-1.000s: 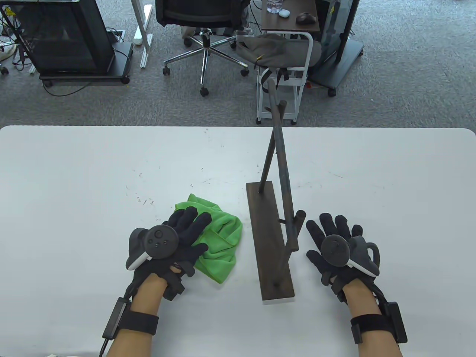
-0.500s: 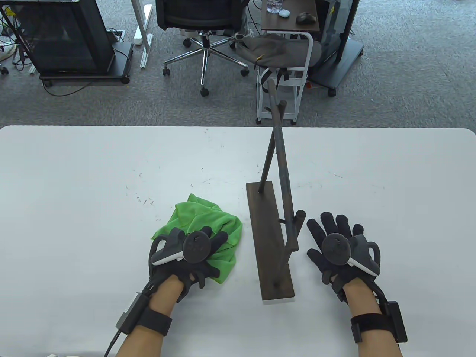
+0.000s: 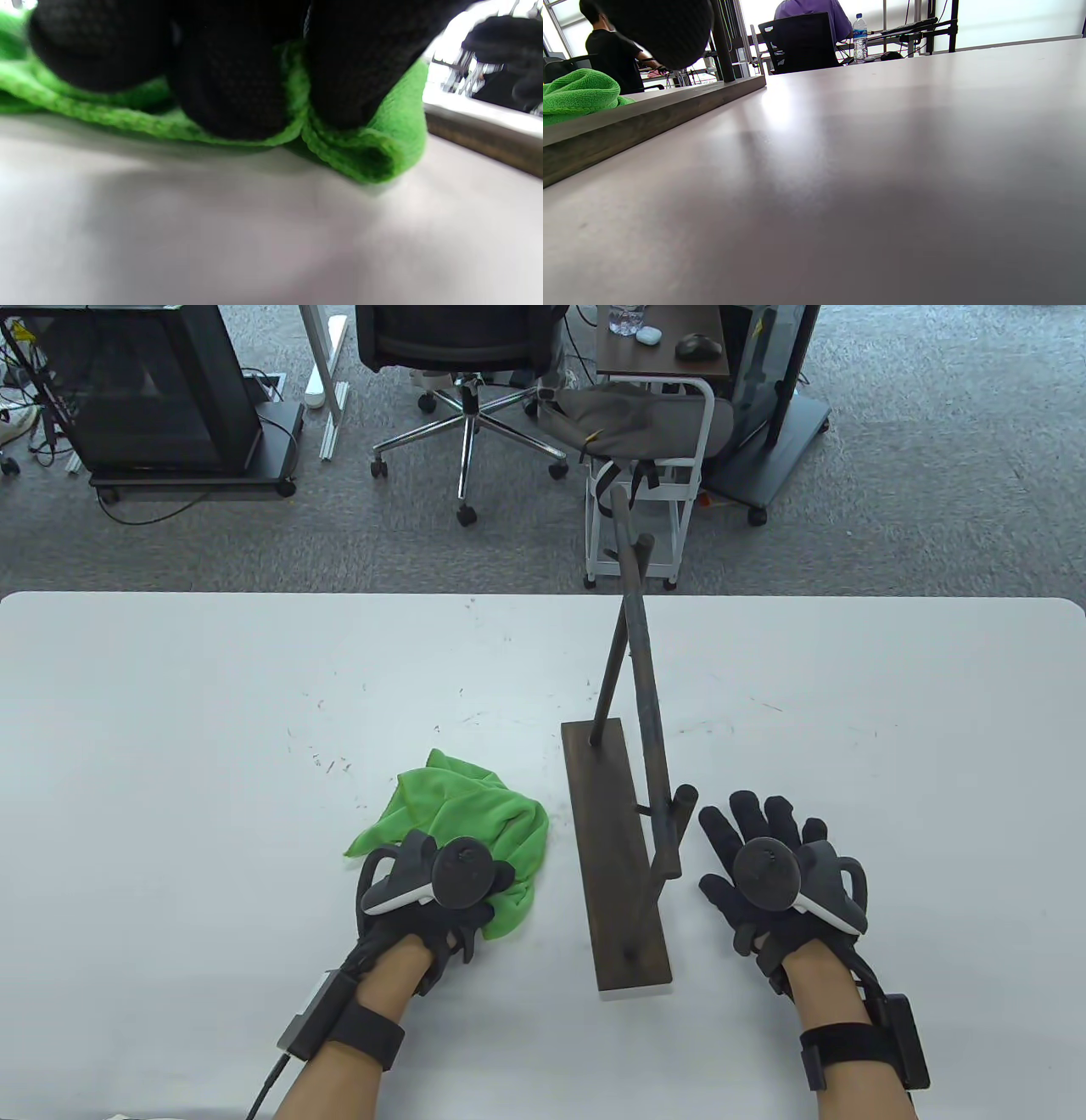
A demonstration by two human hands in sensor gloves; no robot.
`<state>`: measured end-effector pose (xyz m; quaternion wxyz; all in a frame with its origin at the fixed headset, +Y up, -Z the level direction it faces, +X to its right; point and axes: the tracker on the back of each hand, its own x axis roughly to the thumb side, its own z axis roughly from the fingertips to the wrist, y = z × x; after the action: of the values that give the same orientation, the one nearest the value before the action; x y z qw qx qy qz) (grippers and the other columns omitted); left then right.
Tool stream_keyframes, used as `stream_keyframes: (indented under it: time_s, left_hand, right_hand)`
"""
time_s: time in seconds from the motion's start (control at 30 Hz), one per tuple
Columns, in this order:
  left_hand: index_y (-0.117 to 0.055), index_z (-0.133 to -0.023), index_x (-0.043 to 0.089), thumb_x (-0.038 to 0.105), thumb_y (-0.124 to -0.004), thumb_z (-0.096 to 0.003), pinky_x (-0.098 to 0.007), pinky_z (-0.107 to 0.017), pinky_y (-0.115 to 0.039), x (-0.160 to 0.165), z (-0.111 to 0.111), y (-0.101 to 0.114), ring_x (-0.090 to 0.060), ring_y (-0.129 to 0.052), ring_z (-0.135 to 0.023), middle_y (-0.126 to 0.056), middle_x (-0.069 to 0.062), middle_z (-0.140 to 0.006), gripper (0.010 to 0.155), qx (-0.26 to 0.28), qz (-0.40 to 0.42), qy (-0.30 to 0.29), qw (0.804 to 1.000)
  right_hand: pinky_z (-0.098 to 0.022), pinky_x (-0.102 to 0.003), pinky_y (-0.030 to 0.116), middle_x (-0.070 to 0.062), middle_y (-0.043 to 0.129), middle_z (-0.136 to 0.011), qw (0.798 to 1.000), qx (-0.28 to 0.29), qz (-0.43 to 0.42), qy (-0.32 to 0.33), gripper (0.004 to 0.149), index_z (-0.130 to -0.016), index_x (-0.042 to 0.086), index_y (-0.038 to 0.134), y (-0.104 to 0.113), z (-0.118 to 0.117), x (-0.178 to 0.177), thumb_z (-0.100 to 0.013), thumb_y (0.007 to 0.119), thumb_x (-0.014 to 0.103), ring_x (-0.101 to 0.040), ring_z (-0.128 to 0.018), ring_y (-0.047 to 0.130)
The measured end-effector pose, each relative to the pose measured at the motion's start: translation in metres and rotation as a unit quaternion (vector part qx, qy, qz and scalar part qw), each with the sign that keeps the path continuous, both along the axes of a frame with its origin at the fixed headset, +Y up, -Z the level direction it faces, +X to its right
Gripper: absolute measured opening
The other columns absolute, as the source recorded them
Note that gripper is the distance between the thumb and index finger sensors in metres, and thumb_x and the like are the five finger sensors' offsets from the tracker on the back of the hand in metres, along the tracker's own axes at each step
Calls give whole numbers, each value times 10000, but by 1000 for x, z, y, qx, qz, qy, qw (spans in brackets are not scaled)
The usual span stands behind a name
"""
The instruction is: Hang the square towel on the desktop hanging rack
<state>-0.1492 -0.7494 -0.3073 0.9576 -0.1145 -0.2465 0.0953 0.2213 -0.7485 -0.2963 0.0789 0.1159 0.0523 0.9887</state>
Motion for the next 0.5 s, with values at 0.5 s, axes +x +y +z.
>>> stream_keyframes:
  time_s: [0.5]
  left_hand:
    - [-797,-938,99,336,-949,-447,-357,-141,-908,-71,-4,63,-143,-1066,-169,-925,-161,-700,566,-49,506,178,843]
  right_hand:
    - [-622,-769,180,-75,106,-1166,1000,0,-15,-3,762,-999,440,143,4,0,0,-520,727,537,-499,-1026,163]
